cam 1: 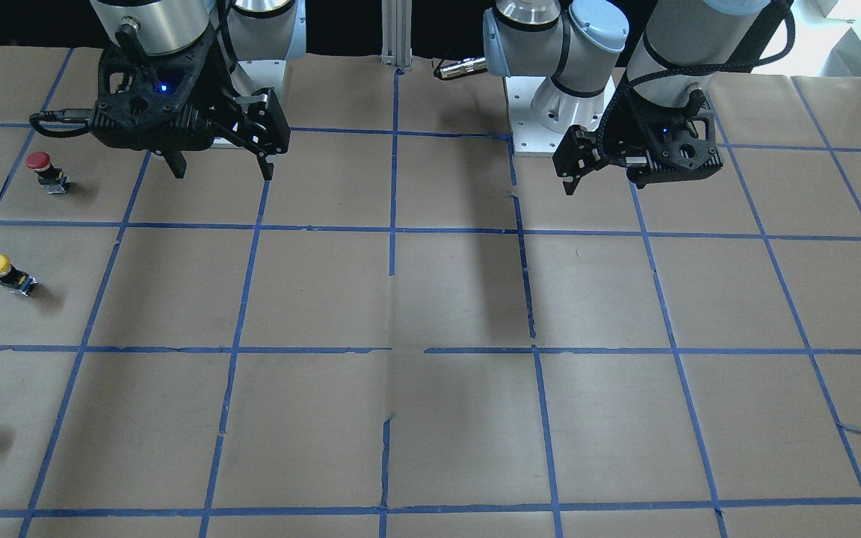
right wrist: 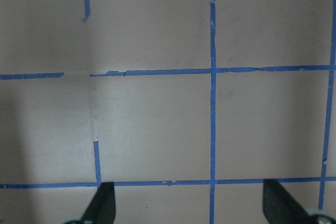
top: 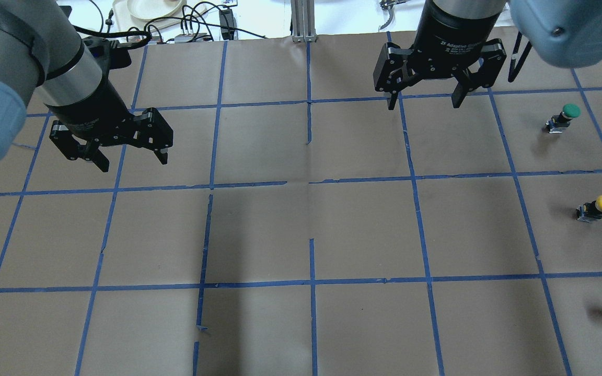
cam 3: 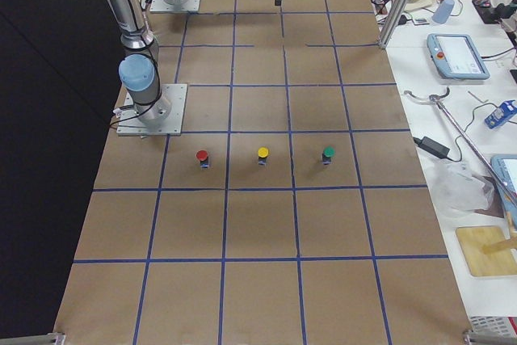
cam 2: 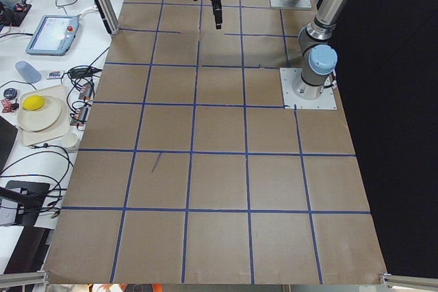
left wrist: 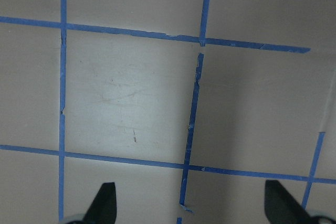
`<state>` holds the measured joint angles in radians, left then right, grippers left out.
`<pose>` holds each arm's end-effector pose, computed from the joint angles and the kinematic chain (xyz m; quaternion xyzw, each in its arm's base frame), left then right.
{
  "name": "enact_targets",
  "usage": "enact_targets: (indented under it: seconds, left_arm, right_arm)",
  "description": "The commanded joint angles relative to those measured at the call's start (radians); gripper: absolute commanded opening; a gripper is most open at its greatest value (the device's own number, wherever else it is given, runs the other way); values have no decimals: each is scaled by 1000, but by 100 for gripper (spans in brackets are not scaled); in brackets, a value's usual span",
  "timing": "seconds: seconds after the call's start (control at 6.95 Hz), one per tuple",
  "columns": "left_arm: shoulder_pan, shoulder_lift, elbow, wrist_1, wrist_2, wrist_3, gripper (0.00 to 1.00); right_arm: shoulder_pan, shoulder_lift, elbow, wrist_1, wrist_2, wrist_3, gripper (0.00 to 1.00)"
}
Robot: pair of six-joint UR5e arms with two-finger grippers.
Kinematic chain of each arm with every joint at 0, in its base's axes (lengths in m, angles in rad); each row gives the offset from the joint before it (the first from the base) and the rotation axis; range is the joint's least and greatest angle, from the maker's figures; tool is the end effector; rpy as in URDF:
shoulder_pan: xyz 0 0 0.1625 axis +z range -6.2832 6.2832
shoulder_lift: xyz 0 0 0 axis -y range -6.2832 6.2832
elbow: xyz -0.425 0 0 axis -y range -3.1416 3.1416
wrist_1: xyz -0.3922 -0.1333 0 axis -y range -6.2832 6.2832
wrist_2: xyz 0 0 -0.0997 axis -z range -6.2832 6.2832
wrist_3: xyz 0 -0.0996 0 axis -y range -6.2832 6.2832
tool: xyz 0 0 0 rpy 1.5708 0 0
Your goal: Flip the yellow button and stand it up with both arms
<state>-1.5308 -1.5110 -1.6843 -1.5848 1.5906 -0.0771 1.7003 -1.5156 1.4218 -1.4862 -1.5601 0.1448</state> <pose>-0.1129 -0.4639 0.4596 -0.0581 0.9977 0.0337 0.0105 0.1997 -0.4929 0.5249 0.0076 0.9999 -0.0038 0.0059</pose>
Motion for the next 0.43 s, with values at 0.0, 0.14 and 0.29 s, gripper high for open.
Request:
enact_targets:
  seconds: [0.0,0.14,0.29]
  left_arm:
    - [0,0,0,0,2,0,100]
    - [0,2,0,-1,0,0,100]
    - [0,2,0,0,2,0,100]
  right_arm:
    - [-1,-3,0,1,2,-1,100]
    - [-2,-1,2,1,0,-1,100]
    - [-5,0,2,1,0,-1,100]
